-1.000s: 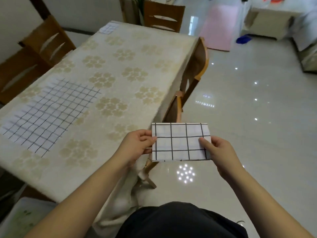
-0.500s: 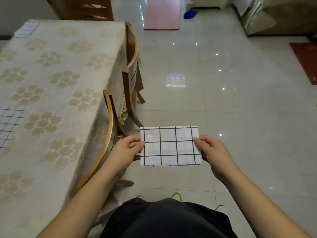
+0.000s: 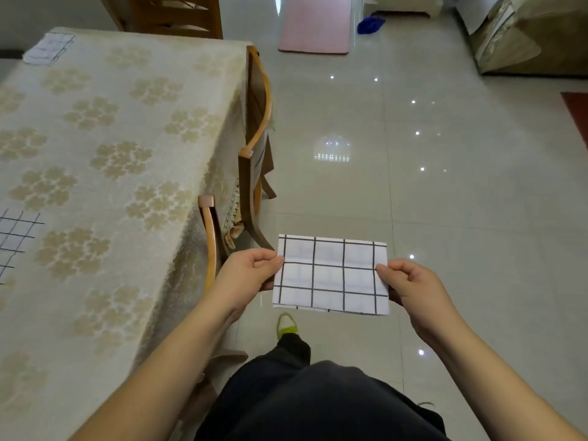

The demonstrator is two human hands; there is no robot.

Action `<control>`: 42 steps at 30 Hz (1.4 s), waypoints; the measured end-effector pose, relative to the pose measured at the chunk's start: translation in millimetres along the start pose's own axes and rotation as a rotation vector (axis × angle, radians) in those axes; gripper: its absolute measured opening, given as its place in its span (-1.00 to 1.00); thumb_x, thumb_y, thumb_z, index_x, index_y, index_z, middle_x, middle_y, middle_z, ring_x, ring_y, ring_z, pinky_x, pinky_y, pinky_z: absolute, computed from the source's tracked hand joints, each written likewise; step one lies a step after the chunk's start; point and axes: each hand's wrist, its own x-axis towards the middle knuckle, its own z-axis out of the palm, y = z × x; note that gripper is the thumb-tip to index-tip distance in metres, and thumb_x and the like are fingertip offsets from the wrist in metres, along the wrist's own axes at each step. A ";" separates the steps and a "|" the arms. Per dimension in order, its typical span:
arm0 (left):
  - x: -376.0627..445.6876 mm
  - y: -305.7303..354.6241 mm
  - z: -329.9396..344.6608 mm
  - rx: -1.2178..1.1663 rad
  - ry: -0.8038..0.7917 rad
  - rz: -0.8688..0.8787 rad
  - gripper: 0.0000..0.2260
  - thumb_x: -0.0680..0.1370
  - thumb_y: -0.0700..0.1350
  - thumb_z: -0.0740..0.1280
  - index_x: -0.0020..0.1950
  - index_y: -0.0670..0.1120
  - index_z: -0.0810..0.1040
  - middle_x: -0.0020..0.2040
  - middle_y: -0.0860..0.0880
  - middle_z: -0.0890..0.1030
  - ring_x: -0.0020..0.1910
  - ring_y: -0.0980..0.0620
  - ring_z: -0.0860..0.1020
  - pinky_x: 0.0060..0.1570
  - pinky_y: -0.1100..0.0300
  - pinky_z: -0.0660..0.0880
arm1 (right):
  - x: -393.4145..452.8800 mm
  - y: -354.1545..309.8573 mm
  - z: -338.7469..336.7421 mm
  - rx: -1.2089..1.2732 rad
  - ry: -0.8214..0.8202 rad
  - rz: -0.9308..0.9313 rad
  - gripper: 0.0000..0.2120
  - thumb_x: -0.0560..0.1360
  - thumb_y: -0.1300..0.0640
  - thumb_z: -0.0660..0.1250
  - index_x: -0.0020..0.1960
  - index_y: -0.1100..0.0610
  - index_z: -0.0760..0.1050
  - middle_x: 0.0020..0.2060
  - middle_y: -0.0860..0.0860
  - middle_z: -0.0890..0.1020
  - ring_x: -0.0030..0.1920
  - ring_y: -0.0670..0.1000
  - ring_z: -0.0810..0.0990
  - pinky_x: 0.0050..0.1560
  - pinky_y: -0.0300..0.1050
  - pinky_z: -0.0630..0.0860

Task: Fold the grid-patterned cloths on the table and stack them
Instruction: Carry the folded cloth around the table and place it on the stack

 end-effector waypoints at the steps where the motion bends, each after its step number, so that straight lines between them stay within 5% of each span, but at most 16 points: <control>1: 10.4 4.0 -4.2 -0.012 -0.014 0.001 -0.86 0.58 -0.12 0.36 0.08 -0.13 0.65 -0.16 -0.12 0.72 -0.24 0.05 0.60 -0.18 0.25 0.56 | 9.1 -7.7 4.1 -0.012 -0.003 -0.005 -0.87 0.57 0.25 0.31 -0.11 0.27 0.57 -0.41 -0.02 0.66 -0.38 -0.12 0.61 -0.29 -0.28 0.55; 8: 80.6 40.8 -31.8 -0.039 -0.042 -0.012 -0.73 0.55 -0.06 0.39 0.21 -0.13 0.59 -0.04 -0.09 0.73 -0.02 -0.10 0.68 0.01 0.06 0.62 | 70.4 -61.0 26.2 -0.034 0.000 -0.040 -0.90 0.56 0.22 0.34 -0.09 0.23 0.59 -0.32 0.12 0.65 -0.29 -0.01 0.62 -0.22 -0.22 0.58; 11: 107.4 59.9 -31.0 -0.018 -0.058 -0.017 -0.70 0.52 0.05 0.39 0.19 -0.05 0.61 -0.02 -0.17 0.71 0.04 -0.28 0.64 0.13 -0.18 0.57 | 93.3 -76.2 24.2 -0.019 0.010 -0.052 -0.91 0.56 0.21 0.33 -0.04 0.23 0.59 -0.26 0.13 0.70 -0.25 -0.02 0.67 -0.18 -0.19 0.59; 14: 134.9 79.9 -18.0 -0.010 -0.064 -0.013 -0.66 0.48 0.15 0.39 0.13 -0.03 0.63 -0.01 -0.23 0.68 0.05 -0.35 0.60 0.09 -0.21 0.58 | 120.9 -90.1 16.9 -0.004 0.025 -0.038 -0.91 0.56 0.21 0.34 -0.02 0.23 0.60 -0.22 0.20 0.70 -0.22 0.00 0.67 -0.11 -0.10 0.62; 18: 180.7 110.2 9.8 -0.009 -0.026 -0.020 -0.56 0.35 0.19 0.48 0.06 -0.08 0.63 -0.05 -0.16 0.71 0.04 -0.35 0.62 0.05 -0.30 0.56 | 171.6 -105.8 -2.3 0.038 0.015 -0.025 -0.91 0.56 0.23 0.34 -0.11 0.19 0.58 -0.40 -0.01 0.65 -0.35 -0.09 0.60 -0.26 -0.26 0.54; 21: 218.0 139.7 31.9 0.016 0.001 -0.029 -0.51 0.35 0.16 0.50 0.11 -0.14 0.61 -0.05 -0.10 0.73 0.03 -0.26 0.65 0.07 -0.25 0.58 | 216.9 -121.8 -25.3 0.015 0.012 -0.032 -0.90 0.55 0.22 0.36 -0.13 0.22 0.56 -0.47 -0.03 0.50 -0.39 -0.10 0.49 -0.26 -0.28 0.51; 24: 251.5 175.0 56.1 0.032 0.004 -0.026 -0.69 0.50 -0.01 0.46 0.13 -0.18 0.61 -0.06 -0.08 0.73 0.01 -0.11 0.68 0.09 -0.12 0.60 | 259.6 -147.0 -50.6 -0.006 -0.011 -0.034 -0.85 0.55 0.22 0.36 -0.20 0.18 0.53 -0.54 -0.10 0.40 -0.45 -0.14 0.39 -0.27 -0.28 0.45; 28: 280.8 216.6 77.3 0.001 0.033 -0.001 -0.83 0.56 -0.11 0.39 0.06 -0.18 0.64 -0.13 -0.06 0.74 -0.12 0.04 0.70 -0.19 0.22 0.58 | 309.7 -181.8 -76.6 -0.014 -0.076 -0.054 -0.85 0.52 0.16 0.41 -0.19 0.19 0.56 -0.39 0.09 0.40 -0.30 0.02 0.37 -0.13 -0.09 0.44; 37: 345.0 267.3 75.6 -0.140 0.180 0.009 -0.83 0.61 -0.13 0.31 -0.13 -0.11 0.64 -0.23 -0.05 0.69 -0.28 0.05 0.64 -0.32 0.17 0.56 | 405.8 -248.2 -55.1 0.011 -0.180 -0.073 -0.80 0.40 -0.03 0.41 -0.16 0.11 0.63 -0.27 0.16 0.53 -0.19 0.09 0.50 0.04 0.08 0.51; 42: 397.9 289.9 45.6 -0.188 0.227 0.004 -0.82 0.62 -0.13 0.29 -0.08 -0.13 0.65 -0.21 -0.09 0.71 -0.28 0.01 0.66 -0.37 0.21 0.55 | 470.0 -284.1 -16.8 -0.001 -0.200 -0.085 -0.88 0.49 0.10 0.42 -0.18 0.12 0.63 -0.28 0.14 0.60 -0.20 0.07 0.54 0.01 0.05 0.51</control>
